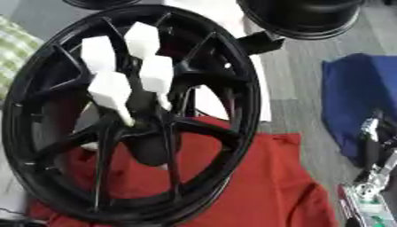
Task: Pull the pin out of the wheel hub.
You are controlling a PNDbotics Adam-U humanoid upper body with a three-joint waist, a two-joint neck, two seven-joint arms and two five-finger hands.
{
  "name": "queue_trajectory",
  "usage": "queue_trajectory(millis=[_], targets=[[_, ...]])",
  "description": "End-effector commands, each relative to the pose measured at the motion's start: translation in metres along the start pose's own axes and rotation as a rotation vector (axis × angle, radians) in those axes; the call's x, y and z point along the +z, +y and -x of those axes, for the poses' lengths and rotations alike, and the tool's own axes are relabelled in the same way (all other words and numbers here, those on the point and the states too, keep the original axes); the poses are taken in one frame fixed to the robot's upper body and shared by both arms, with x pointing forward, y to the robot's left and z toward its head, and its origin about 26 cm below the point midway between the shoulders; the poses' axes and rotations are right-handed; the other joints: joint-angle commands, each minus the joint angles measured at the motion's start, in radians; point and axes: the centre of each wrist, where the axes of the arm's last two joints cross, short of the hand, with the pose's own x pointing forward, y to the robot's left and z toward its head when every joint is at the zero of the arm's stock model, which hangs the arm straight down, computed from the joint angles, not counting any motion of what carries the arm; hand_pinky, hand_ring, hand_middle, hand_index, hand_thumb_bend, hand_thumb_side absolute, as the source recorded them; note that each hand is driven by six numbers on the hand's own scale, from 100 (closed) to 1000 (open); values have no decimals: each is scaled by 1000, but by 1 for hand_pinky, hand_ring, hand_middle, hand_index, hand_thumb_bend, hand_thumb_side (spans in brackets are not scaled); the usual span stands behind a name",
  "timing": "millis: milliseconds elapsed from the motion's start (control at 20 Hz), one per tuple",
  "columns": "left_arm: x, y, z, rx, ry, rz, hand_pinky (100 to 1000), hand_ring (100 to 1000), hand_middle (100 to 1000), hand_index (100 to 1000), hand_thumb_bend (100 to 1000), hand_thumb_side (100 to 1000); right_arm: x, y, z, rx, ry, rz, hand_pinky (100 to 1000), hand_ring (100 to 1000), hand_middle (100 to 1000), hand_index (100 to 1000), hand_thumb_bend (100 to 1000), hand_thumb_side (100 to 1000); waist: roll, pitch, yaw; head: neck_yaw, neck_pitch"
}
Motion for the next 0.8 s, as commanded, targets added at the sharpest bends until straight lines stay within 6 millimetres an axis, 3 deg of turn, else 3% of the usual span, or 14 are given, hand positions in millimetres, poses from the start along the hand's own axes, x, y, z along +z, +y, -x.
queue_trajectory(millis=[50,200,400,700,800], targets=[[-21,5,-33,-107,-155,109,624,567,558,707,206,683,-6,-3,-9,0,-49,8,541,688,645,764,335,614,4,-15,6,-3,0],[-39,3,-58,-212,-259,217,635,569,561,719,238,581,-7,-6,-10,13,-56,9,541,686,643,763,338,607,13,-20,7,-15,-7],[-58,-4,-77,-376,-316,359,659,580,575,757,260,532,-9,-11,-10,30,-61,18,540,682,639,761,337,601,28,-30,-2,-28,-1],[-83,-26,-79,-565,-321,538,715,631,623,811,310,577,-11,-18,-9,58,-68,26,538,678,634,757,337,599,45,-41,-5,-44,1],[-95,-41,-79,-610,-321,597,716,608,613,806,361,543,-11,-19,-9,61,-68,34,539,678,632,756,338,599,47,-43,-1,-45,-1]])
